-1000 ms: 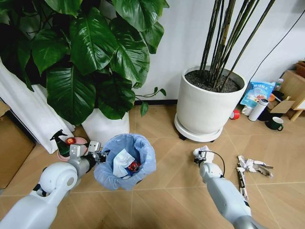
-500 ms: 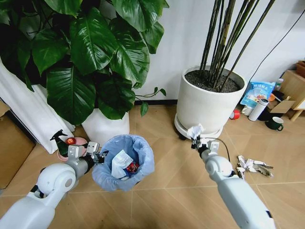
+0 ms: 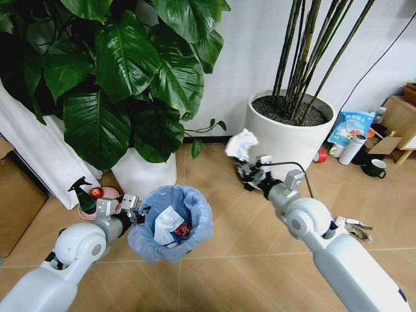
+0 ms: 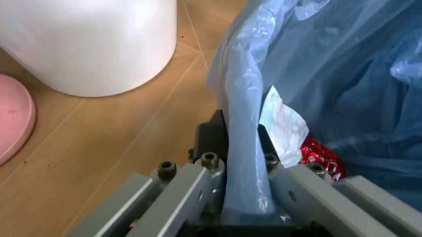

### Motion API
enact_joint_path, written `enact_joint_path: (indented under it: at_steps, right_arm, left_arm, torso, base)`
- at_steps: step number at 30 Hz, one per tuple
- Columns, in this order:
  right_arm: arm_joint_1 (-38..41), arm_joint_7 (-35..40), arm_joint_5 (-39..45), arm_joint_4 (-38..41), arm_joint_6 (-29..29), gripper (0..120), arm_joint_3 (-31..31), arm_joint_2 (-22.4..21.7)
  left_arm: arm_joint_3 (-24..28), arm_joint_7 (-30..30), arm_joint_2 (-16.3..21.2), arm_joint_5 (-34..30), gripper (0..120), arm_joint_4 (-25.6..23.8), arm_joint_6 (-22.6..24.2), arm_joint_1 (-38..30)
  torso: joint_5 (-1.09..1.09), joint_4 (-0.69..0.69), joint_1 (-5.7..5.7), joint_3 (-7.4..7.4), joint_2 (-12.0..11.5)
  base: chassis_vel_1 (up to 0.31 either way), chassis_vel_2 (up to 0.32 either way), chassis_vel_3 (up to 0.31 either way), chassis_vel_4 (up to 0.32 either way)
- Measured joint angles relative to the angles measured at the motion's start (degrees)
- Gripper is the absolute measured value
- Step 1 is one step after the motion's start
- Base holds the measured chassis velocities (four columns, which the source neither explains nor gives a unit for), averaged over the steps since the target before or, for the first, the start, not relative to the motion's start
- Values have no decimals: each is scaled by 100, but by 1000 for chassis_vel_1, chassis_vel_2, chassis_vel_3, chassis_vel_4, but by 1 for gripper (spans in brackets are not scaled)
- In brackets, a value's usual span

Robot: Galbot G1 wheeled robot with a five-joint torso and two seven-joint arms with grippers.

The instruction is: Pick up the trash bin and place the garbage on the floor into it.

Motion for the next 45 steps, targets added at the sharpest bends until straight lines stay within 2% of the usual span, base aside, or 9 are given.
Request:
enact_joint_path:
  at_steps: [5, 9, 18, 22, 23, 35, 39, 42, 45]
  right_arm:
    - [130, 54, 191, 263, -3, 0, -602, -51]
    - [187, 169, 315, 355, -34, 0, -1366, -79]
    - [242, 183, 120, -87, -126, 3, -1811, 41]
    - [296, 197, 104, -187, -150, 23, -1850, 105]
    - [296, 197, 104, -187, -150, 23, -1850, 105]
    - [361, 293, 37, -311, -140, 69, -1824, 257]
    - [337, 383, -168, -349, -18, 81, -1658, 345]
    - [211, 529, -527, -369, -31, 94, -1264, 354]
    - [101, 559, -715, -331, -98, 99, -944, 273]
  left_arm:
    - [49, 8, -21, -7, 0, 43, 0, -60]
    - [68, 22, -34, -10, 0, 79, 0, -89]
    - [59, 31, -29, -38, 0, 80, 0, -109]
    - [55, 45, -26, -39, 0, 80, 0, -108]
    - [55, 45, -26, -39, 0, 80, 0, -108]
    - [48, 111, -42, -11, 0, 112, 0, -123]
    - [-7, 110, -59, -9, 0, 113, 0, -111]
    - [-72, 93, -74, 7, 0, 65, 0, -23]
    - [-110, 76, -74, 9, 0, -4, 0, 44]
  torso:
    - [-1, 0, 0, 0, 0]
    - [-1, 0, 0, 0, 0]
    - [-1, 0, 0, 0, 0]
    - [0, 0, 0, 0, 0]
    - [0, 0, 0, 0, 0]
    - [-1, 0, 0, 0, 0]
    - [0, 0, 0, 0, 0]
    - [0, 0, 0, 0, 0]
    - [1, 0, 0, 0, 0]
  base:
    - [0, 0, 0, 0]
    - [0, 0, 0, 0]
    - [0, 0, 0, 0]
    - [0, 0, 0, 0]
    - [0, 0, 0, 0]
    - [0, 0, 0, 0]
    - [0, 0, 0, 0]
    - [0, 0, 0, 0]
    - [0, 0, 0, 0]
